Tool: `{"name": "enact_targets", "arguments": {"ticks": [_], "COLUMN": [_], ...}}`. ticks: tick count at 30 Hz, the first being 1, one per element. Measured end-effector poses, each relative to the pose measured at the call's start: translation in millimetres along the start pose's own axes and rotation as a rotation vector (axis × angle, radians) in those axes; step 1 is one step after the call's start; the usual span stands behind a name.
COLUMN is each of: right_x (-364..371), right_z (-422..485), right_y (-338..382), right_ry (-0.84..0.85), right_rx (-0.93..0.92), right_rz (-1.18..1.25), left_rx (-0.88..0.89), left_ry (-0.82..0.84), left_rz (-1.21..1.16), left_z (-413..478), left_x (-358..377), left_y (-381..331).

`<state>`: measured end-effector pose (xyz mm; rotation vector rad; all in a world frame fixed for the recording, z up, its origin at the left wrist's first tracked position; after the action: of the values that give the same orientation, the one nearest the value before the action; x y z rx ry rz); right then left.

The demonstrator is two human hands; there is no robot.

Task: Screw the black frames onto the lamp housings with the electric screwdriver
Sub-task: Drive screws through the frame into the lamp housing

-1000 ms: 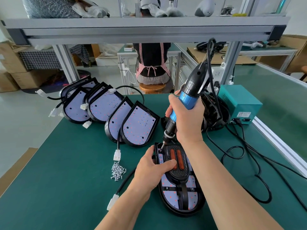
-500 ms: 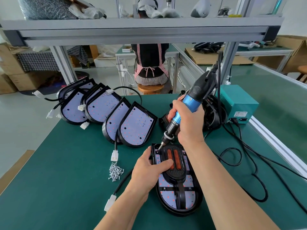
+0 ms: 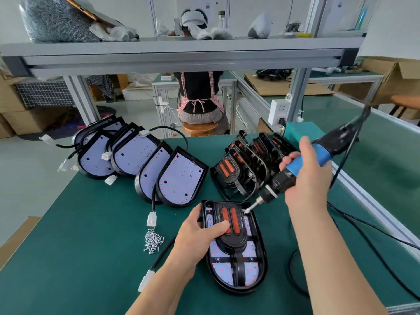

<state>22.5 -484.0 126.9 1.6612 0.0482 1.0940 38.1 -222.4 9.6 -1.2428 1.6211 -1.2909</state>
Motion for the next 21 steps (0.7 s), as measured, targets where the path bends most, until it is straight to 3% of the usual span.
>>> {"name": "enact_targets", "arguments": {"ticks": [8,14,21], "right_x": [-92,-87,-64], "right_z": [16,2,-28], "right_y": [-45,-48,-50], "right_ry": [-0.178,-0.107,0.050], "right_rx": [0.219,-0.041,-0.141], "right_rz": [-0.428,-1.150,-1.301], "left_rx": [0.036,0.034,0.026], "left_ry": [-0.029,-0.034,-0.074], "left_rz": [0.007,0.034,0.025], "left_z": [-3,-4,-7], "left_x": [-1,-4,-7], "left_y": [-2,-2,-2]}}
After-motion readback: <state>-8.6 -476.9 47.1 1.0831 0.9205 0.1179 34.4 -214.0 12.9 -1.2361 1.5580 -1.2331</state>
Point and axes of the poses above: each hand's wrist, its own z-axis towards the middle knuckle, its own x-axis out of the palm, y = z × x, the point moved 10 cm from there along z, towards the middle knuckle, and after that the axes turned 4 degrees about -z, right-handed, at the moved point
